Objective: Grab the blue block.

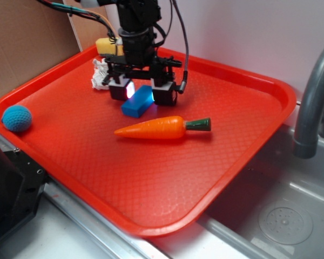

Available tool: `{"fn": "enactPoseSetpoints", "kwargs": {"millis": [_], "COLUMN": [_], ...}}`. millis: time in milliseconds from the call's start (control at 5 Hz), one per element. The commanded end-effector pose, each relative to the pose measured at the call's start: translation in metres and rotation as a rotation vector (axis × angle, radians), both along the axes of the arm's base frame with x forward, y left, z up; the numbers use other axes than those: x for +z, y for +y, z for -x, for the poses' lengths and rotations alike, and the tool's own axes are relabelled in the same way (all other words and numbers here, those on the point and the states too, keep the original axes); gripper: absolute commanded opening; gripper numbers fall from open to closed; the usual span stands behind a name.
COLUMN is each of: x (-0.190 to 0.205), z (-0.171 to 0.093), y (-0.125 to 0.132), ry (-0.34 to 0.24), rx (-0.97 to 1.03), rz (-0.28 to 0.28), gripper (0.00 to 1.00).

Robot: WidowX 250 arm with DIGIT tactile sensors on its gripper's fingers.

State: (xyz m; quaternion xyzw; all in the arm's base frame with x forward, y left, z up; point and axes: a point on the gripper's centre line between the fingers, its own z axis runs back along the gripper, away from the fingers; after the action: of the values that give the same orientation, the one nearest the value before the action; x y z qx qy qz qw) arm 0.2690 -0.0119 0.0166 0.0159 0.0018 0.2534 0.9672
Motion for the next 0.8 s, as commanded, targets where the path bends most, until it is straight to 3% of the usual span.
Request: {"fn": "enactPoseSetpoints", "kwargs": {"millis": [0,200,400,600], "x": [0.015,0.064,0.114,0.164], "z": [0.022,0.03,0.041,0.049], "y": [-0.002,-0.013,-0.023,-0.025], "ry": [-0.003,-0.016,-0.032,-0.03], "rx": [-0.01,-0.233,-0.335,-0.413], "rz": [0.024,0.131,0.154,0.106], "gripper": [0.0,0.0,0.0,0.0]}}
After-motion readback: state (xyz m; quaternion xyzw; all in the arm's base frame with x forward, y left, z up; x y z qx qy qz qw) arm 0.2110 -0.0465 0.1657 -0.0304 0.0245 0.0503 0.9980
